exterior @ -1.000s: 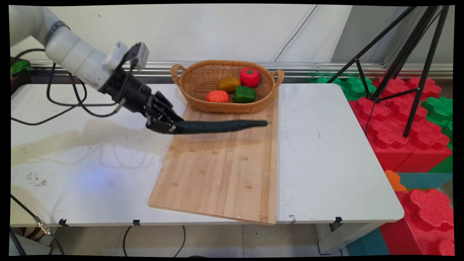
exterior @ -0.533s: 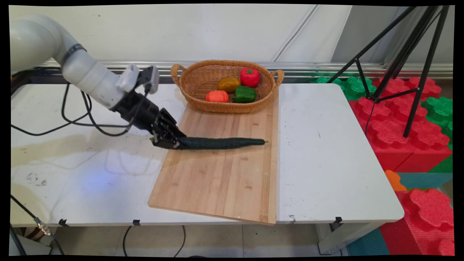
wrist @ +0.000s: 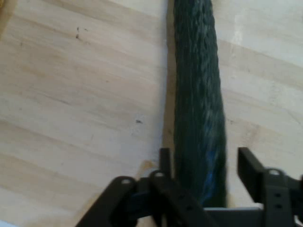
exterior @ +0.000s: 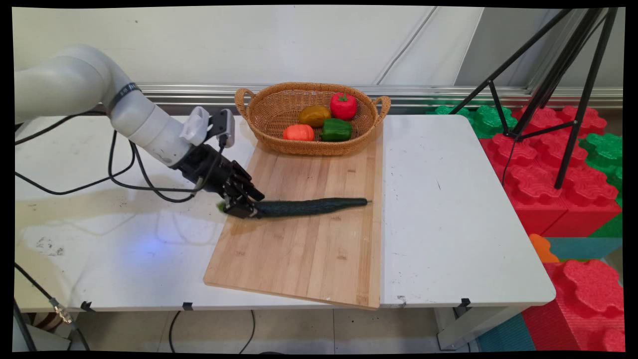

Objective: Place the picked object on the cutting board

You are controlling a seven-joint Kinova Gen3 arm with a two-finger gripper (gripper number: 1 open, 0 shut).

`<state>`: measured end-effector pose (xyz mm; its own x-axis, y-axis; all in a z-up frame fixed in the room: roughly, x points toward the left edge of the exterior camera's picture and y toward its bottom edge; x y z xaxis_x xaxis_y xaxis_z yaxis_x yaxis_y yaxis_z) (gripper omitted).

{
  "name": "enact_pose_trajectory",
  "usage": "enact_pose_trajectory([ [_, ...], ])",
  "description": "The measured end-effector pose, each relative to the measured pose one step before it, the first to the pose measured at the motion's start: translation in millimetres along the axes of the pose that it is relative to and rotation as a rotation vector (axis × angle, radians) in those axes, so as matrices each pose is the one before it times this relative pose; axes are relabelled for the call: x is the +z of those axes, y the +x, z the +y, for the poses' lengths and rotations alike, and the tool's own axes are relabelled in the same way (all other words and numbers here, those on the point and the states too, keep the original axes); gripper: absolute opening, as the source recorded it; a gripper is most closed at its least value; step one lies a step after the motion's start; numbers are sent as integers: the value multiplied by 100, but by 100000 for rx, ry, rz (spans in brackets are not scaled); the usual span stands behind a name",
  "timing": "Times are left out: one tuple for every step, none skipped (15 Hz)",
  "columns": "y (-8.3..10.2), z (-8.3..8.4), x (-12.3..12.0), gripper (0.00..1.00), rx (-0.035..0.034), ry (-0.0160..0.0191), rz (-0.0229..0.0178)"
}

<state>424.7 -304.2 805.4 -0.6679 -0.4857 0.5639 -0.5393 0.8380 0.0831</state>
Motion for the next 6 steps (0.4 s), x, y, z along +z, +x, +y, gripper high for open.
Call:
enact_pose_trajectory([
  [12,23,345,100,-86,239,7],
  [14,16,249,100,-72,210,27],
  [35,1,179,100,-198,239,213],
  [38,-6,129,100,-175,184,211],
  [56,-27,118,100,-482,374,460],
  [47,-33,46,100,-474,340,504],
])
